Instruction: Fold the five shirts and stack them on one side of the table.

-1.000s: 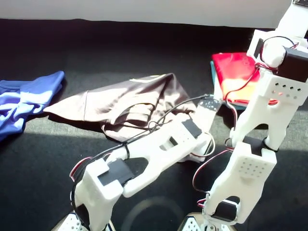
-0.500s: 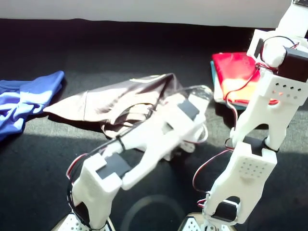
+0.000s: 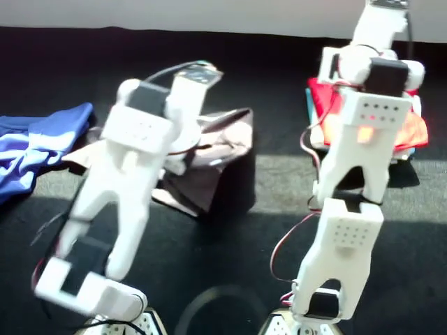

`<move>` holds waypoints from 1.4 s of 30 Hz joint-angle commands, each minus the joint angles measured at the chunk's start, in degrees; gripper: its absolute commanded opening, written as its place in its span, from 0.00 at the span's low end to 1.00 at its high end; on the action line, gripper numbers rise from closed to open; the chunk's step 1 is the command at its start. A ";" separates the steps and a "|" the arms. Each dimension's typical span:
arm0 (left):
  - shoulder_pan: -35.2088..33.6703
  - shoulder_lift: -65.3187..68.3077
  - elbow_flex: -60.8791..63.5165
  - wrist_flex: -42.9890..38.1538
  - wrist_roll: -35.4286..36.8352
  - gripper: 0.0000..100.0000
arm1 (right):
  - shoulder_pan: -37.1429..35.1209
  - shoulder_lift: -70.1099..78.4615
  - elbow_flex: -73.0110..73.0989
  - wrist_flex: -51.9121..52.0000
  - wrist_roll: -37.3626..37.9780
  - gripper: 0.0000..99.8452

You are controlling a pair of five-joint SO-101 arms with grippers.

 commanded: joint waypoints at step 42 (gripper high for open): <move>-39.60 -38.02 35.38 -0.88 -19.69 0.01 | -46.64 32.40 3.47 -2.68 -5.45 0.15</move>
